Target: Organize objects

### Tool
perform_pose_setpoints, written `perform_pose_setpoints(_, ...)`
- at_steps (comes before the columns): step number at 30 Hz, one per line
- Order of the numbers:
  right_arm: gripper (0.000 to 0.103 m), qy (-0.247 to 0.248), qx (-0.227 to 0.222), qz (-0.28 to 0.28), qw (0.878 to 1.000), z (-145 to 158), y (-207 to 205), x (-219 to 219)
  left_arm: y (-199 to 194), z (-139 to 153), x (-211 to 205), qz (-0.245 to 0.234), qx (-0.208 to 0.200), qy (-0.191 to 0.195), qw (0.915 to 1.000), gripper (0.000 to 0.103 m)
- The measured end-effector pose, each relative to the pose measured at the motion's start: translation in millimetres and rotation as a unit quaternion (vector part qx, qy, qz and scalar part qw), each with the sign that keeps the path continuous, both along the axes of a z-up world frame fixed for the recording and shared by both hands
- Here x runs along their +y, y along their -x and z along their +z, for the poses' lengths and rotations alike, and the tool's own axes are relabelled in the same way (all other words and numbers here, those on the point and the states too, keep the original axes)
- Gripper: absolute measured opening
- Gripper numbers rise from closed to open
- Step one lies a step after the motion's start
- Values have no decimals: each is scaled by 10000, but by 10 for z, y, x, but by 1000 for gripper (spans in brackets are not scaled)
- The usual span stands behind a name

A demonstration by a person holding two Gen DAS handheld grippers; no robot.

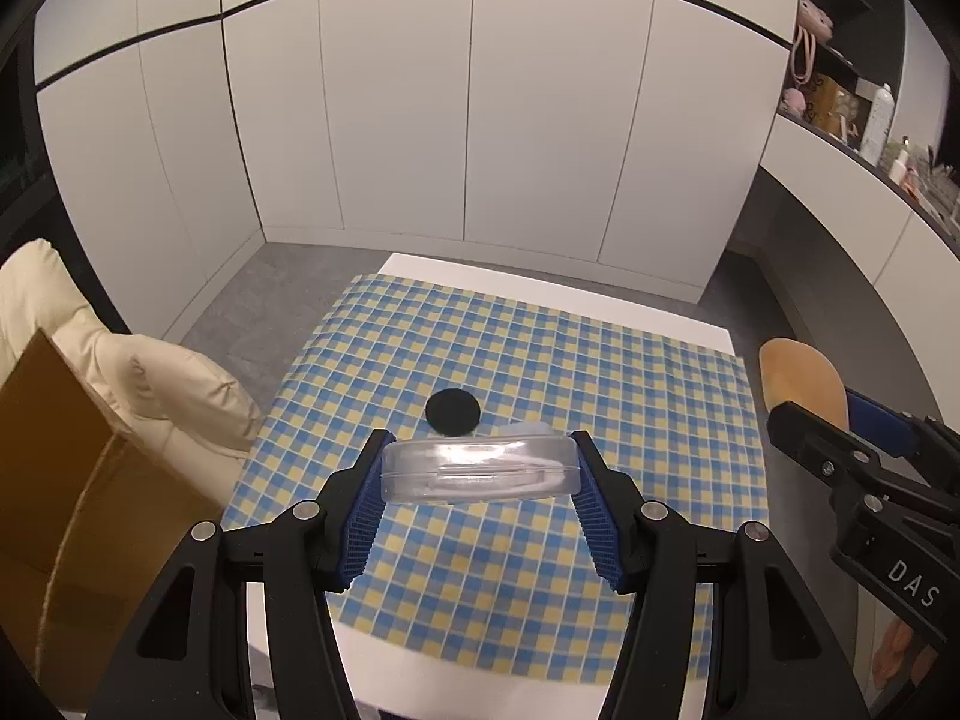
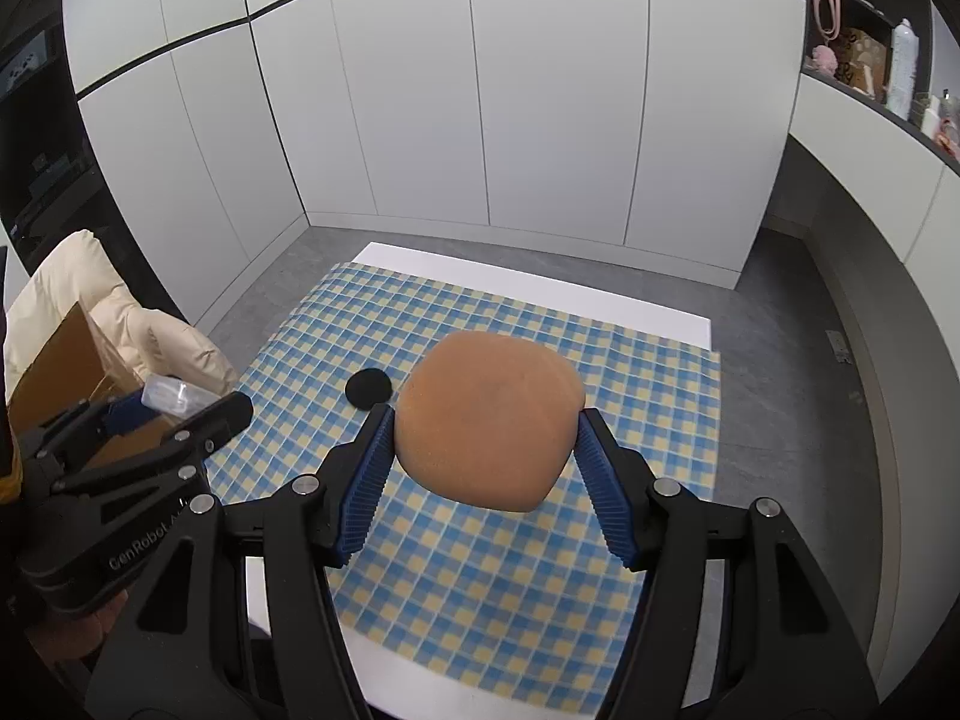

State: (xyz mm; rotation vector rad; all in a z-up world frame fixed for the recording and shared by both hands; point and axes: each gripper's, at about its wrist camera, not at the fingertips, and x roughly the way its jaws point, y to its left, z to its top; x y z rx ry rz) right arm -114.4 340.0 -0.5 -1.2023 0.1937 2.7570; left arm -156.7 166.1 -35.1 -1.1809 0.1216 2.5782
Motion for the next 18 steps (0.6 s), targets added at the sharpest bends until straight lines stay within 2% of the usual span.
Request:
perform_pose_setpoints(6, 63, 101, 87, -52, 9999, 213, -342, 7, -270, 306, -86, -90, 84, -14, 9999, 58)
perform_pose_setpoints(10, 63, -54, 90, -51, 9999, 366, -524, -34, -462, 513, -154, -244, 175, -58, 9995, 58)
perform_pose_setpoints(14, 63, -91, 84, -85, 9999, 433, -688, -24, -632, 585, -262, -295, 158, -133, 9994, 58)
perform_pose_setpoints(16, 63, -142, 76, -110, 9998, 476, -790, -28, -717, 578, -351, -303, 18, -351, 9989, 58)
perform_pose_setpoints(18, 63, -152, 103, -42, 9998, 513, -883, -23, -761, 538, -404, -267, -1, -305, 9992, 58)
